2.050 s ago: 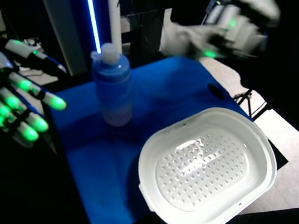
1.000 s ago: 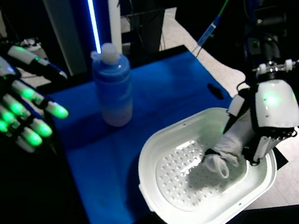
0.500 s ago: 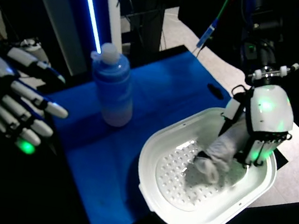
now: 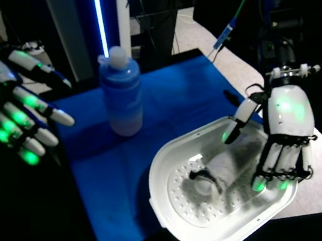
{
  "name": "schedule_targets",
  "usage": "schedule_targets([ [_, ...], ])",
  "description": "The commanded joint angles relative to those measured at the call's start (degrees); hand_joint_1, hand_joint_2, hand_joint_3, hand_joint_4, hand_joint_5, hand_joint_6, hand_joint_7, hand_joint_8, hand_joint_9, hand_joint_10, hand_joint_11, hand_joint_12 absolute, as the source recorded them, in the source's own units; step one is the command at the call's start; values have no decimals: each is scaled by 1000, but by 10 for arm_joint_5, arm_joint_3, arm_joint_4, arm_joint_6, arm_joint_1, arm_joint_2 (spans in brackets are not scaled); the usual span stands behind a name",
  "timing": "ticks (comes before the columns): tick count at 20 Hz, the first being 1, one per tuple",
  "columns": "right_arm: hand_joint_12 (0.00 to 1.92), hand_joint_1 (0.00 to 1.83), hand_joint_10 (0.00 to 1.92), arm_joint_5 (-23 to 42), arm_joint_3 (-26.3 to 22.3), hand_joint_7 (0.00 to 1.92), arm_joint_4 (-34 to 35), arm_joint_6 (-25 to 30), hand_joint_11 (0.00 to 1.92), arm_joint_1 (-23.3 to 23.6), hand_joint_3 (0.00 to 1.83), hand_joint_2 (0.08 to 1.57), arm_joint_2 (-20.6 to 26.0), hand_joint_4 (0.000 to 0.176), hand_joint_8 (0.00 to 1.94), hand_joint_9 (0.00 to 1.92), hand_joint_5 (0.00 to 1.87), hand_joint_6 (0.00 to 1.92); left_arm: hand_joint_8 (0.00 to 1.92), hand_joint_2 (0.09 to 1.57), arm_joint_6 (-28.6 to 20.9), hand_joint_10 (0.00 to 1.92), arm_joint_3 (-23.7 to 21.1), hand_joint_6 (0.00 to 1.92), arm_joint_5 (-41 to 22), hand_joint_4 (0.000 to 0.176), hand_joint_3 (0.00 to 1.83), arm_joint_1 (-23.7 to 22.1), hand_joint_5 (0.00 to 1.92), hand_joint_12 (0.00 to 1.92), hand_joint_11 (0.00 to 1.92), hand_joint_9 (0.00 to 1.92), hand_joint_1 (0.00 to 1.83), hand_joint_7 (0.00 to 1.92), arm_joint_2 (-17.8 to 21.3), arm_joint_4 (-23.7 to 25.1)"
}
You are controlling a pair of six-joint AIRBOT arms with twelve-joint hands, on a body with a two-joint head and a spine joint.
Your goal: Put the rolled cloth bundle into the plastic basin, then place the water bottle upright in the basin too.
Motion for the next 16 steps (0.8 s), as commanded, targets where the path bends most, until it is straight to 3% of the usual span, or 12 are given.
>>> schedule_targets([
  [1,0,537,0,72,3,157,-2,8,59,5,2,1271,0,152,0,66,233,0,0,954,-2,0,-10,0,-78,176,0,-1,215,330,0,212,702,248,12,-9],
  [3,4,551,4,72,2,161,-2,11,67,5,1,1271,-1,151,2,77,235,1,0,940,5,0,-44,0,-110,176,0,9,189,271,0,199,708,218,44,-22],
  [4,2,534,2,72,2,160,-2,12,65,5,0,1259,-2,141,1,79,234,0,0,932,27,0,-71,0,-128,176,0,15,174,245,0,178,686,192,67,-38],
  [6,1,547,1,73,3,147,-1,14,56,9,0,1247,-5,131,0,77,227,0,0,936,66,0,-125,0,-173,176,2,30,61,1,0,12,588,43,115,-66],
  [8,4,564,1,73,3,132,-1,15,66,17,0,1236,-9,132,0,77,221,0,0,925,66,0,-170,0,-228,176,0,63,32,0,0,0,579,7,159,-91],
  [9,12,546,3,75,3,106,-3,15,91,23,0,1195,-12,148,0,84,193,0,3,893,66,0,-193,4,-266,176,0,86,21,0,0,0,563,9,183,-111],
  [11,6,603,0,77,6,66,-13,15,94,39,0,1077,-17,160,0,61,138,0,5,861,66,0,-245,15,-363,176,0,148,61,0,0,0,567,21,228,-161],
  [13,14,630,1,77,6,38,-22,16,139,46,0,969,-15,160,0,46,58,1,0,861,68,0,-282,6,-426,176,0,189,57,6,10,2,613,14,257,-183],
  [14,16,700,0,77,7,3,-26,16,159,48,0,929,-14,176,0,29,6,0,0,854,70,0,-296,0,-450,176,0,204,7,0,0,0,570,0,267,-193],
  [16,1,804,0,78,8,0,-39,18,129,64,0,871,-14,176,0,28,0,0,0,838,71,0,-333,0,-532,176,0,264,0,0,0,0,564,0,293,-232],
])
